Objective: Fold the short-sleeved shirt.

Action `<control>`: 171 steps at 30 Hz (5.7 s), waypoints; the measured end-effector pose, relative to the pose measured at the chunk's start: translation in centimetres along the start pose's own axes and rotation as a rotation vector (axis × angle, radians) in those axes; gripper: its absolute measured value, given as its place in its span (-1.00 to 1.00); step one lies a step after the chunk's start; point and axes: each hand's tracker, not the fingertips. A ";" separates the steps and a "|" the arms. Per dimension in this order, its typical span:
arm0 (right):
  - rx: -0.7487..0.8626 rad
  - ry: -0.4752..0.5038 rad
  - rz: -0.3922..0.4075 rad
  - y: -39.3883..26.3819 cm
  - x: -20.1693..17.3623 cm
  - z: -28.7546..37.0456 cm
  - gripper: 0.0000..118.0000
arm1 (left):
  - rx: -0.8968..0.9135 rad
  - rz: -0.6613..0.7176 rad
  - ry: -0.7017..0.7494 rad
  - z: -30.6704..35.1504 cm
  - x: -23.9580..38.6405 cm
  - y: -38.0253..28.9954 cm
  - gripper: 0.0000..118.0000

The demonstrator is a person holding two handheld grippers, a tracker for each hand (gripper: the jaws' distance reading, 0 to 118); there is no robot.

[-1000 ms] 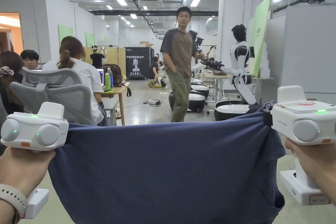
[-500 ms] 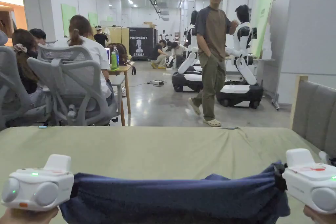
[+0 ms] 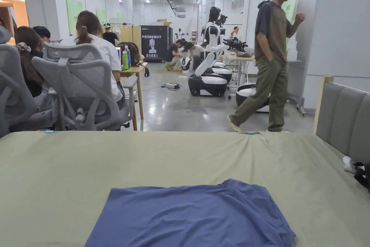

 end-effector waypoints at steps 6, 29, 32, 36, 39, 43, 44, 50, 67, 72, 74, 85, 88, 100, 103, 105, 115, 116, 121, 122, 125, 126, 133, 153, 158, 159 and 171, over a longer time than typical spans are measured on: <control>0.298 0.023 -0.011 3.3 -4.0 5.0 0.52 | 0.314 -0.062 -0.041 4.2 5.4 2.5 0.79; 0.361 0.073 0.070 2.1 -9.8 7.2 -1.00 | -0.246 0.038 -0.120 0.1 -3.7 2.6 0.68; 0.355 0.071 0.068 2.6 -9.5 7.1 -1.00 | -0.270 0.023 -0.122 -0.9 -3.4 1.5 0.92; 0.349 0.060 0.061 2.9 -8.7 7.1 -1.00 | -0.320 0.084 -0.153 -2.5 -3.1 0.2 0.19; 0.336 0.048 0.062 3.0 -7.7 7.4 -1.00 | -0.301 0.081 -0.120 -2.7 -2.9 -0.2 -0.94; 0.239 0.025 0.067 3.3 -5.1 7.1 -1.00 | -0.234 0.094 -0.149 -0.8 -2.9 0.3 -0.94; 0.198 0.021 0.065 3.4 -4.4 6.8 -1.00 | -0.221 0.085 -0.143 -0.3 -2.8 0.4 -0.94; 0.063 0.059 0.025 2.0 -0.1 3.6 -0.05 | -0.182 0.047 -0.137 1.1 -1.2 0.7 -0.94; 0.061 0.082 -0.076 1.3 2.7 1.7 -0.97 | -0.172 0.035 -0.151 2.4 -1.0 2.3 -0.95; 0.133 0.006 -0.056 5.2 2.5 1.7 -0.97 | -0.140 0.034 -0.144 1.6 -1.2 6.3 -0.95; 0.142 -0.005 -0.059 7.1 2.6 0.8 -0.97 | -0.135 0.034 -0.138 0.4 -1.2 8.1 -0.95; 0.038 -0.108 -0.012 13.0 1.0 -9.8 -0.97 | -0.250 0.036 -0.028 -12.3 0.6 14.6 -0.96; -0.011 -0.118 0.006 12.8 0.6 -12.3 -0.97 | -0.285 0.032 -0.011 -14.5 0.9 15.0 -0.96; 0.264 0.018 -0.005 10.2 -5.5 -3.5 0.76 | 0.350 0.012 -0.066 -3.2 5.0 10.8 0.73; 0.386 0.016 -0.022 7.6 -8.3 -0.7 0.41 | 0.394 -0.010 -0.083 -0.7 7.3 8.4 0.18; 0.394 0.015 -0.030 6.2 -9.9 0.2 -0.58 | 0.402 -0.043 -0.046 -0.7 7.8 7.0 -0.91; 0.408 0.050 0.024 4.6 -11.9 2.2 -1.00 | 0.166 0.001 -0.048 -2.5 5.0 4.7 -1.00; 0.409 0.049 0.025 4.6 -11.8 2.3 -1.00 | 0.136 0.029 -0.042 -3.2 3.9 4.6 -1.00; 0.409 0.042 0.040 4.6 -11.2 2.6 -1.00 | 0.083 0.099 -0.002 -6.1 0.0 5.7 -1.00; 0.407 0.040 0.041 4.6 -11.0 2.6 -1.00 | 0.084 0.095 0.008 -6.5 0.0 6.0 -0.83; 0.394 0.031 0.038 4.8 -10.5 2.4 -1.00 | 0.049 0.065 0.046 -9.0 0.0 7.1 1.00; 0.388 0.029 0.033 4.7 -10.0 2.4 -1.00 | 0.071 0.050 0.072 -9.7 0.1 7.2 0.85; 0.288 -0.021 -0.021 4.8 -6.1 1.0 -1.00 | -0.189 -0.058 0.063 -15.3 1.8 5.4 0.42; -0.103 0.075 -0.170 5.3 -0.5 -11.7 -0.41 | -0.106 -0.017 -0.015 -9.7 2.7 8.6 -0.91; -0.021 0.085 -0.120 7.3 -0.6 -7.5 -0.81 | -0.097 0.008 -0.059 -7.1 1.8 9.1 -0.91; -0.017 0.086 -0.103 7.6 -0.3 -6.3 -0.81 | -0.078 0.004 -0.069 -6.0 1.7 9.3 -0.91; -0.134 0.074 0.020 3.6 0.2 -3.3 -0.77 | -0.181 0.078 -0.150 -3.1 -0.7 4.3 -0.87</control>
